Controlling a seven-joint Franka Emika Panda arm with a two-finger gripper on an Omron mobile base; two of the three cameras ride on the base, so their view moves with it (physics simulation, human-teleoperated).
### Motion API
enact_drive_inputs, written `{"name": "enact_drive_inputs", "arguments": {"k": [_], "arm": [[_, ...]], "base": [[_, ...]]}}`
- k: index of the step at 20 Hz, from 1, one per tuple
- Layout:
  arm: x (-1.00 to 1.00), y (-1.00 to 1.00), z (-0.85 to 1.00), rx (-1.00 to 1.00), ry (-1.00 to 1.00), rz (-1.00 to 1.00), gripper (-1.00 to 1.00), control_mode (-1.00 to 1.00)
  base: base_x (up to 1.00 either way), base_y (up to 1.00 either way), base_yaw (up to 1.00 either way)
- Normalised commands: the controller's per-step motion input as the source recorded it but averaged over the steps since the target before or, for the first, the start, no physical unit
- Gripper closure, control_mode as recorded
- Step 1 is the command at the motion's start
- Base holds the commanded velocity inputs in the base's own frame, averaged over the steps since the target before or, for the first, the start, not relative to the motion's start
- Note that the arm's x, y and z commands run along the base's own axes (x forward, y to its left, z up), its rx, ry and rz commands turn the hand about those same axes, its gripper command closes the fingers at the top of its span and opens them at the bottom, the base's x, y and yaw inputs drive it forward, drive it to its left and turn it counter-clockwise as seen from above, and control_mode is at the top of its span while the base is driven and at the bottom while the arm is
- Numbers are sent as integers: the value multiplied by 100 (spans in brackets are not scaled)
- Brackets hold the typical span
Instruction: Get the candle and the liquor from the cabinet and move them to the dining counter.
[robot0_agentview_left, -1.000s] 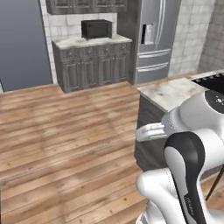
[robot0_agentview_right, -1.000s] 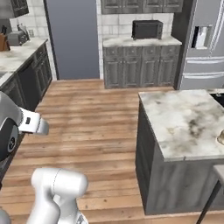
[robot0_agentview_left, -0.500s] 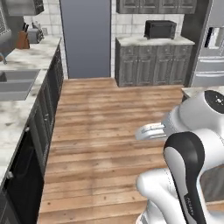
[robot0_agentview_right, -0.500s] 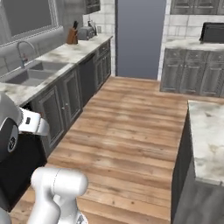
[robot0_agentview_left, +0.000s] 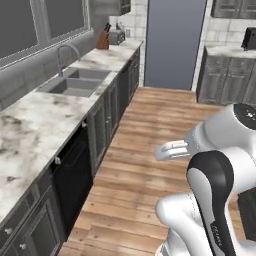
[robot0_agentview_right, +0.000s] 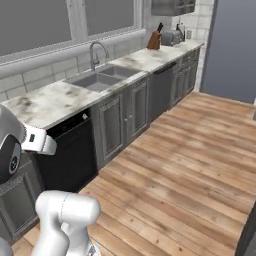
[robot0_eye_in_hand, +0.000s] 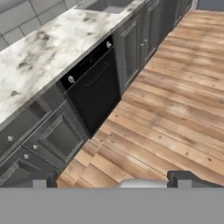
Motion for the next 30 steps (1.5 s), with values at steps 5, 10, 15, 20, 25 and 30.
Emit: {"name": "enact_drive_inputs", "arguments": {"k": [5,10,15,20,25,30], "arm": [[0,0,0,0,0,0,-100,100],[0,0,0,0,0,0,-100,100],[0,0,0,0,0,0,-100,100],[0,0,0,0,0,0,-100,100],[0,0,0,0,0,0,-100,100],[0,0,0,0,0,0,-100,100]], "base": [[-35,-17,55],[-31,-5,53],[-28,0,51],[-19,1,53],[-15,18,50],[-18,52,36]]}}
